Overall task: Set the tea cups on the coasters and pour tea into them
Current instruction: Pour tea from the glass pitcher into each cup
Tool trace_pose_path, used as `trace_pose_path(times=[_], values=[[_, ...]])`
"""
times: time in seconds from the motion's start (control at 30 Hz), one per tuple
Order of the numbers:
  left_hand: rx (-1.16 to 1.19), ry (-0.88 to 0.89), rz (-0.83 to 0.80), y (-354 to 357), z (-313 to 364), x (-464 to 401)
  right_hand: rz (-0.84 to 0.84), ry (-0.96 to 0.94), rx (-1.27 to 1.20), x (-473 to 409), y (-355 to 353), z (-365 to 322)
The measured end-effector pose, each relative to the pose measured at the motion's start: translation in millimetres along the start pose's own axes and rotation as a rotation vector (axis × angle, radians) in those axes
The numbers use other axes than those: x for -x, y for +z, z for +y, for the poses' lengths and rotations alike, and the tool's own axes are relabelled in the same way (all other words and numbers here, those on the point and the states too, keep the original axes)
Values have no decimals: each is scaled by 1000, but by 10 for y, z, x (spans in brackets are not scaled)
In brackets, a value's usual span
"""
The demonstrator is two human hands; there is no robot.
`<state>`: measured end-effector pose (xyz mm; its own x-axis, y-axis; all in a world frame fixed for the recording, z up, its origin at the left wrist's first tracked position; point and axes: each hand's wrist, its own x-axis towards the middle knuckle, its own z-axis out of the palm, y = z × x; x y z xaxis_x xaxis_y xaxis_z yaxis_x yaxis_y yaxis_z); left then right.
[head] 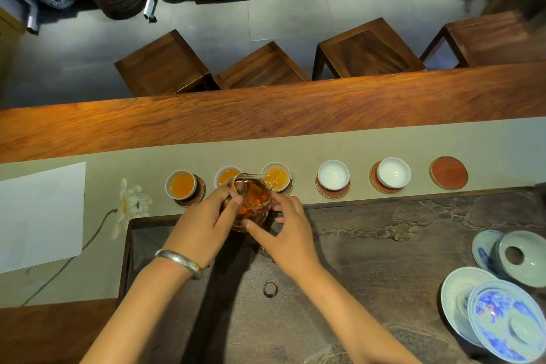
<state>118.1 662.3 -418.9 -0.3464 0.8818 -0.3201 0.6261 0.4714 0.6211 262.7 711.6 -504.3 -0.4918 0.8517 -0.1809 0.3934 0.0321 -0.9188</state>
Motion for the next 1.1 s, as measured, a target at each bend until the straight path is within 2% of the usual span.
trace_pose_path(times=[1.1], values=[[-1,-4,7,-2,-65,-22,-35,13,1,-7,10,-3]])
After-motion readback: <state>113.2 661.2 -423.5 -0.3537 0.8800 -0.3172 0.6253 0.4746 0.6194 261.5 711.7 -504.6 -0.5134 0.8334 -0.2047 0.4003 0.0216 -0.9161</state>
